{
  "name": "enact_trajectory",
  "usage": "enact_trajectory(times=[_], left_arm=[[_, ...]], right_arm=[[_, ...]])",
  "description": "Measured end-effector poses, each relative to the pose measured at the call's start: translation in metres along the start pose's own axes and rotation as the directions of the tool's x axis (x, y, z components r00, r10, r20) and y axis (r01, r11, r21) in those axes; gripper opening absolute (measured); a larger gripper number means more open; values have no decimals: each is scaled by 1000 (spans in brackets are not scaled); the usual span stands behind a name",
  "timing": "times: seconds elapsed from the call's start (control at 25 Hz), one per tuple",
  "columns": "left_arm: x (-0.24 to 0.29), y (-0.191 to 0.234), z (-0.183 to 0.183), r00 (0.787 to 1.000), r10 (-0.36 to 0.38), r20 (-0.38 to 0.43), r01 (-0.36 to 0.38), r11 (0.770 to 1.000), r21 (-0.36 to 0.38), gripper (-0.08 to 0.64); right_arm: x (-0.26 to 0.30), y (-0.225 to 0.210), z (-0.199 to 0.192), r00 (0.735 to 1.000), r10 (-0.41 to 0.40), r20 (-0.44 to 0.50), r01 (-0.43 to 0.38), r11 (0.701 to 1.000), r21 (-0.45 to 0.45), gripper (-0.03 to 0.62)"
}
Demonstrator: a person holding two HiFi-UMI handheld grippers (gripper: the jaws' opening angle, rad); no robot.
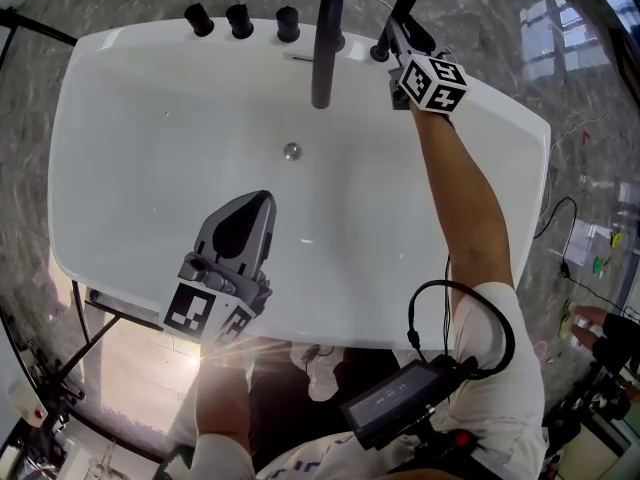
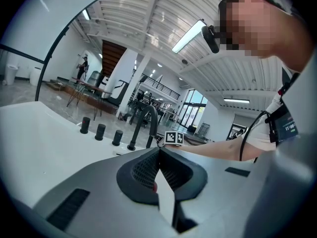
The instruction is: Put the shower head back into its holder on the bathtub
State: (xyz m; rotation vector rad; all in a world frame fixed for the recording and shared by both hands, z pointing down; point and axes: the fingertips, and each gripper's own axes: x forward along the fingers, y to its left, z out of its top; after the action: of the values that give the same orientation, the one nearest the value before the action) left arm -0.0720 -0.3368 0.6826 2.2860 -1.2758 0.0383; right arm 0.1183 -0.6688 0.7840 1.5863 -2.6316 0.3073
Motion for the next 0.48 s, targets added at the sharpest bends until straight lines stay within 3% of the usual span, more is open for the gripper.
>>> enact_trajectory(times=[0.48], left_arm=[[-1, -1, -16, 999, -15, -33, 15, 1000, -14, 14]], right_arm=[[-21, 3, -26, 1000, -20, 1, 20, 998, -67, 118]])
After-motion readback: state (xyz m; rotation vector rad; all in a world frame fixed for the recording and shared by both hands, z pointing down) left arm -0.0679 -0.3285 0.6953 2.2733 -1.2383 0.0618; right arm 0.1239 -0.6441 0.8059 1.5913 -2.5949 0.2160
